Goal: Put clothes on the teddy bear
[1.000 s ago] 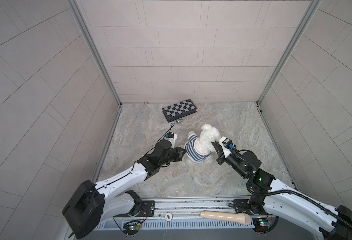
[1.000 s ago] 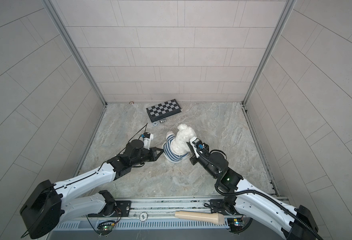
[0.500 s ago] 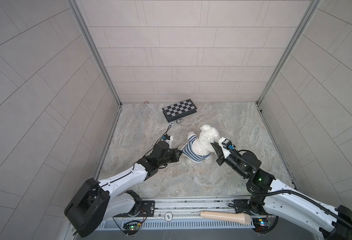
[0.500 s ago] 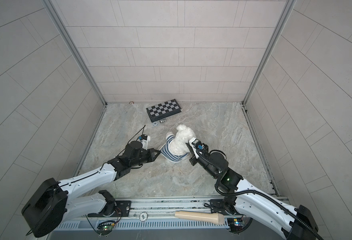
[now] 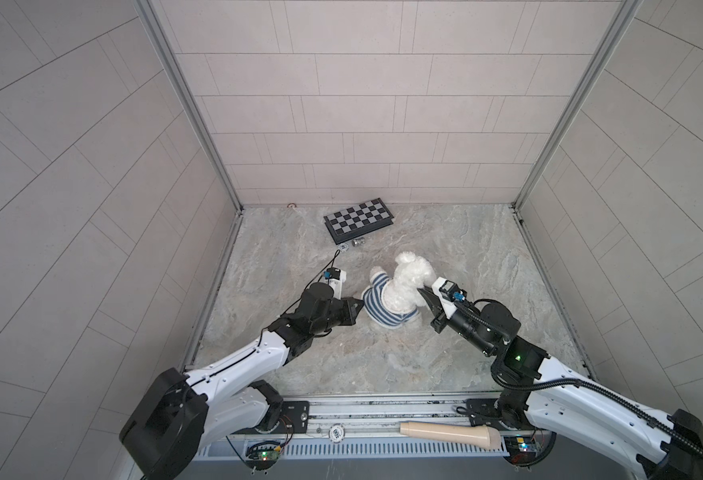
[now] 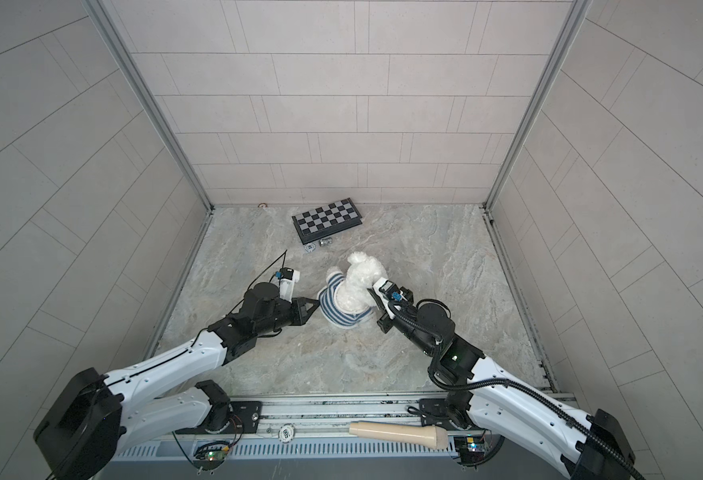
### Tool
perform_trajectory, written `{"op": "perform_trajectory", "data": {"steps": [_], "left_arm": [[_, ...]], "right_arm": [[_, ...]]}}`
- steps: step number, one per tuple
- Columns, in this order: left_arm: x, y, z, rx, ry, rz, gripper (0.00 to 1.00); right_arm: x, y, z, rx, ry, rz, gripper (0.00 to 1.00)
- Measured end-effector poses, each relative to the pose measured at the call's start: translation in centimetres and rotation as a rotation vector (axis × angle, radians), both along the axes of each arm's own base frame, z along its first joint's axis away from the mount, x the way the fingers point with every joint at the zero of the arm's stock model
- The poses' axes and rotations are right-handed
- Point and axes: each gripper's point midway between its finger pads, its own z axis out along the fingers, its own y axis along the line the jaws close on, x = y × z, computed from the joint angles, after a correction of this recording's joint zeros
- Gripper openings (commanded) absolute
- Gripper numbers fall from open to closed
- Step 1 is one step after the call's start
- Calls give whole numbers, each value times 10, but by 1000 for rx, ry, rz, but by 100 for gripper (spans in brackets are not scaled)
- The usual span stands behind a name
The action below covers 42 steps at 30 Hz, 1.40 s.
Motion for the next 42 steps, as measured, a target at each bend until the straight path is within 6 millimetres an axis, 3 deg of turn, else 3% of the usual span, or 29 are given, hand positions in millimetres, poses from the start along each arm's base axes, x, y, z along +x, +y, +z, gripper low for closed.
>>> {"op": "perform_trajectory", "data": {"steps": [2,5,14,23,26,34,42], "left_arm": [[-4,3,9,-5,-40,-15,33],[-10,7,18,-7,-77,-24,42],[-19,17,16,67,-68,-36,49],[-10,9,47,15,-100,-62,54],[-9,7,56,4,-118,-75,60],[4,12,58,-55,-95,-87,90],[17,6,60,-144,-65,-115,92]], "right_arm": [[6,-5,-3,-2,10,-25,0],[13,-12,-6,5,28,-55,0],[18,-13,-3,38,33,-32,0],[12,-9,-3,46,31,26,0],[11,-9,-4,46,34,33,0],[8,-6,-4,53,35,63,0],[1,0,-3,67,25,118,0]]}}
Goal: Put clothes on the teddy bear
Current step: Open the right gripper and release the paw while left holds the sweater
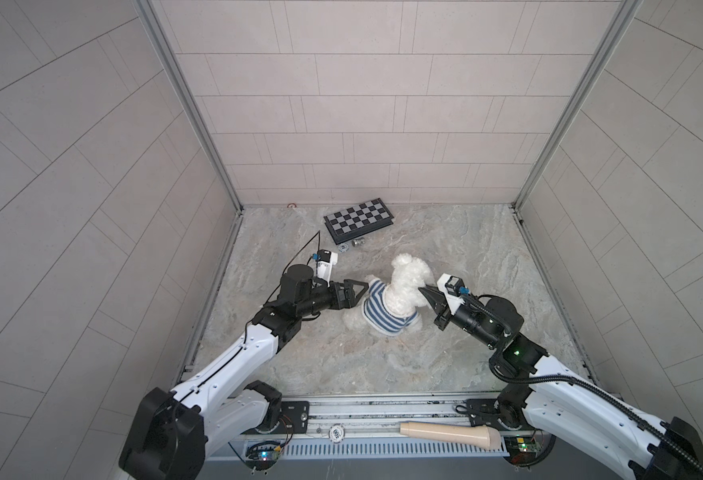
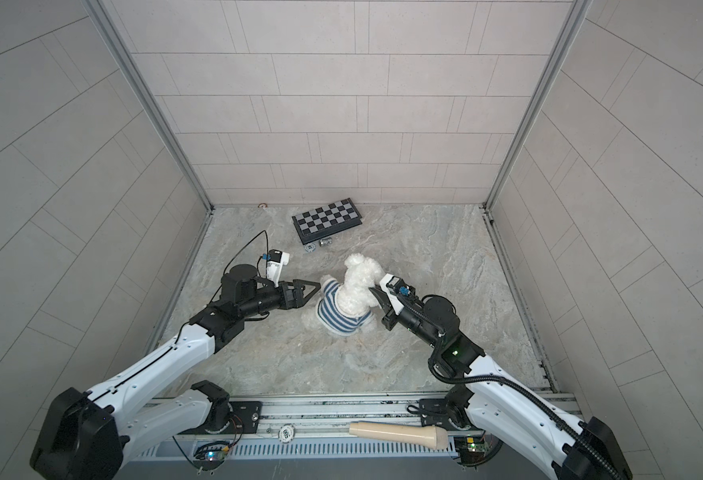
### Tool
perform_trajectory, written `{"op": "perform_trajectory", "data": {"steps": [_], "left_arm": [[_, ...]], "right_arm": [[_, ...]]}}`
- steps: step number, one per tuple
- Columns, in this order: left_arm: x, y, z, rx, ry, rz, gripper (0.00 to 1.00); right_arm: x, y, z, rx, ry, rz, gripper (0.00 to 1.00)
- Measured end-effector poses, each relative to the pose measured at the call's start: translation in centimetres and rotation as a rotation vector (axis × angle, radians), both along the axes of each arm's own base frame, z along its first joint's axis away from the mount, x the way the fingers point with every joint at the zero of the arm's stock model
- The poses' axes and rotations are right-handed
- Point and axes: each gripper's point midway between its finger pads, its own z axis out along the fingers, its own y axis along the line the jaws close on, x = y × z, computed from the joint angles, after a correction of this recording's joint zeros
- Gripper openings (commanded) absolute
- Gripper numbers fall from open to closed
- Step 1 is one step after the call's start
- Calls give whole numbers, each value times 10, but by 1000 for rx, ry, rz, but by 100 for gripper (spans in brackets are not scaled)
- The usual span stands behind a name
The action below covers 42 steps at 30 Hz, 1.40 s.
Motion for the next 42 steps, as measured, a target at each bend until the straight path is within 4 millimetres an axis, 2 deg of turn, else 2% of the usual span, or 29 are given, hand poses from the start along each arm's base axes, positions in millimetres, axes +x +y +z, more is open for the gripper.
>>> {"op": "perform_trajectory", "data": {"steps": [15,21,27,30,35,42], "left_arm": [[4,-13,19,-114,-12,-39,84],[8,-9,2,-100,28,4,83],[17,-14,-17,-122,96,19,83],[18,-17,-18,-145,110,12,75],[18,-20,-14,-184,112,1,54],[14,-18,-23,-195,145,10,36]], "right_arm": [[-10,8,3,17,-9,85,0],[-11,9,6,32,-20,93,0],[-12,10,9,42,-24,105,0],[-12,10,8,42,-23,105,0],[-10,11,6,39,-17,103,0],[-4,12,1,37,-1,91,0]]}}
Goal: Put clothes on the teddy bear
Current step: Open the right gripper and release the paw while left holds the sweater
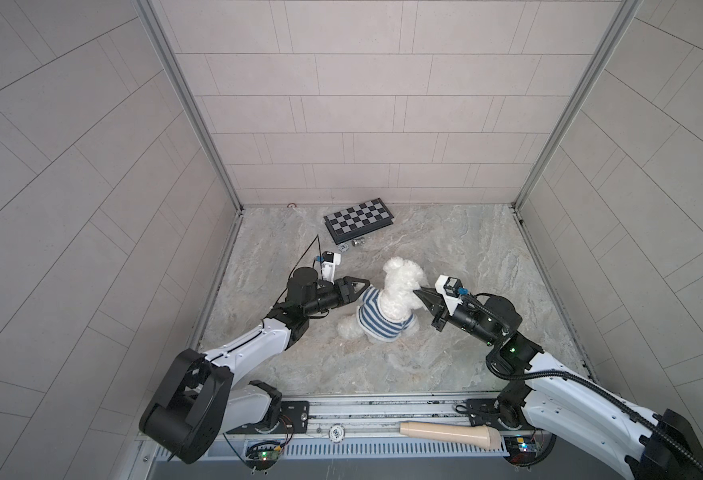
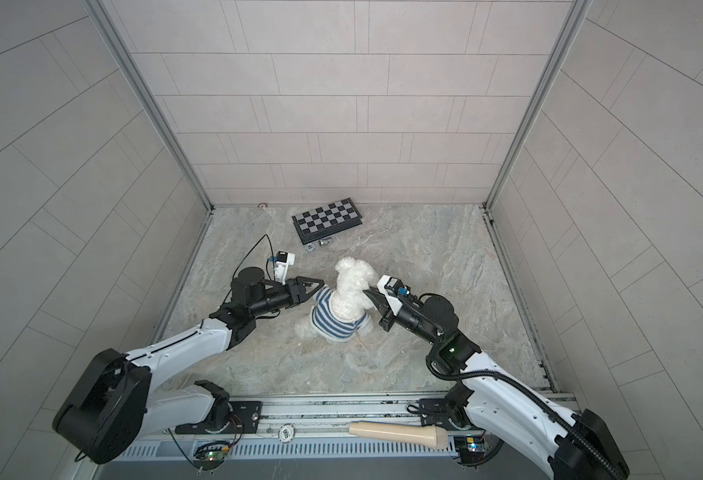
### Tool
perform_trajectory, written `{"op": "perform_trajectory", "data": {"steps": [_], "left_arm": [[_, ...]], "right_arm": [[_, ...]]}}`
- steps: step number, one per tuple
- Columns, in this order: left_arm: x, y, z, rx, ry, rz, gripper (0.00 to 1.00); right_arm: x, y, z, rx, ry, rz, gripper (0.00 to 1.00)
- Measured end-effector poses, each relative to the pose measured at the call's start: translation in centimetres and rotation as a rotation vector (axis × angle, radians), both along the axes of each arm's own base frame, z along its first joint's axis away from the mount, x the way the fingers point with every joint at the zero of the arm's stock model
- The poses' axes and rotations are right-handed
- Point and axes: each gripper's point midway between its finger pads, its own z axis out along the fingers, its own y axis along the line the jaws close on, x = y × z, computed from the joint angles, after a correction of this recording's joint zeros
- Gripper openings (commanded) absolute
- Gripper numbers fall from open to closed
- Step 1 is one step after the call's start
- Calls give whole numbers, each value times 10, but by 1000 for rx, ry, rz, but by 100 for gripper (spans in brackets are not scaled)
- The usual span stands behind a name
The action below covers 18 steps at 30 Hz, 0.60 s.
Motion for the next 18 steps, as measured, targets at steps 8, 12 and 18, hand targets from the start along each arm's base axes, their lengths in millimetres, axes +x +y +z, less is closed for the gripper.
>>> {"op": "perform_trajectory", "data": {"steps": [8,12,18], "left_arm": [[-1,1,-1,-4,8,14,4],[0,5,1,3,8,39,0],[6,31,1,70,12,147,0]], "right_arm": [[8,-2,-7,8,10,-25,0],[13,-4,-16,6,28,-47,19],[24,-16,-30,13,68,-113,42]]}}
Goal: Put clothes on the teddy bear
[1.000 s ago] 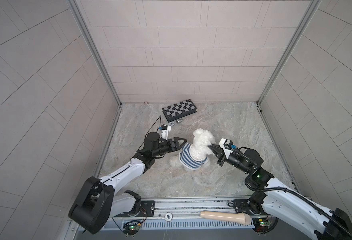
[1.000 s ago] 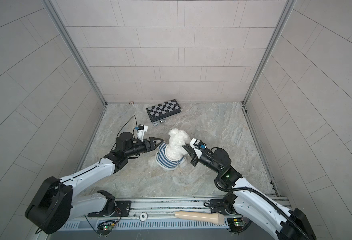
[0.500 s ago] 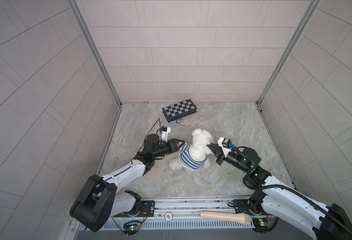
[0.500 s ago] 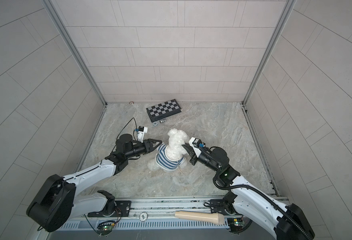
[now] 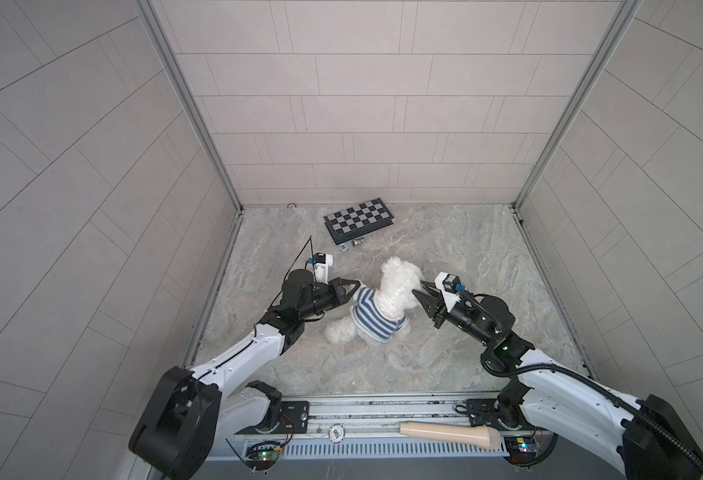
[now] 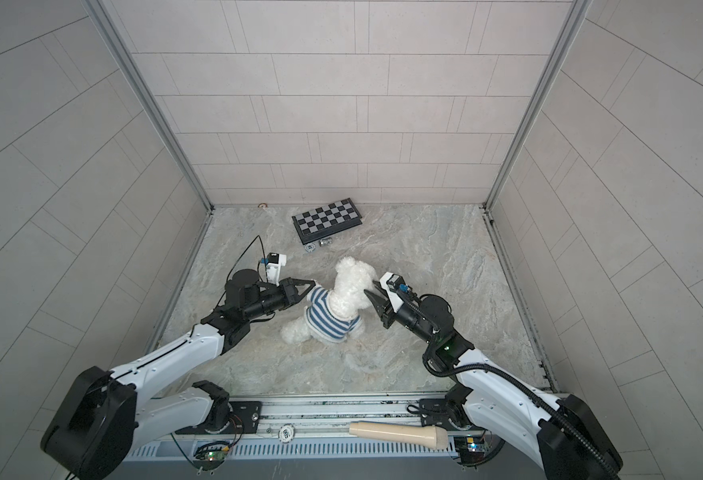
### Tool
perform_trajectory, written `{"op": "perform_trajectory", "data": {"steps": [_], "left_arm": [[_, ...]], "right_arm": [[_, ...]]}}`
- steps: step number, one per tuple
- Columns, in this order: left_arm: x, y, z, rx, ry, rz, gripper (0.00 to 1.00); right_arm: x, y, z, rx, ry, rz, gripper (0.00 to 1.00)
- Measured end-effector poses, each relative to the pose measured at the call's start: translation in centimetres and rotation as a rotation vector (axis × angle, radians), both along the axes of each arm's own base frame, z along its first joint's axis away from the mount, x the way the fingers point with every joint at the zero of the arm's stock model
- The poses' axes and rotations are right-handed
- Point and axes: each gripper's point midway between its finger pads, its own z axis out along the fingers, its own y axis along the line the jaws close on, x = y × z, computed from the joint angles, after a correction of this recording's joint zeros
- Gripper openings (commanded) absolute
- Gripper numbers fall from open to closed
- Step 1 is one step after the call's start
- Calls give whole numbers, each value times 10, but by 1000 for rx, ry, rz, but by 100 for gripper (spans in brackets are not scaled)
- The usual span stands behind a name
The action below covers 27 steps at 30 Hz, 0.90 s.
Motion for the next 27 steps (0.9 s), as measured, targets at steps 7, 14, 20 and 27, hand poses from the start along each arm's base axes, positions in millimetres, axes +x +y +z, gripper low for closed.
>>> {"op": "perform_trajectory", "data": {"steps": [7,14,20,27], "left_arm": [[11,30,7,181,-14,127,0],[16,68,-3,399,13,268,0],[15,106,28,553,-68,408,0],[12,132,36,745,-78,490,0]], "right_arm": [[9,-22,-24,25,62,-103,45],[12,-31,-30,39,93,-162,45],[12,-40,-19,69,70,-196,45],[10,-46,-20,78,68,-215,45]]}}
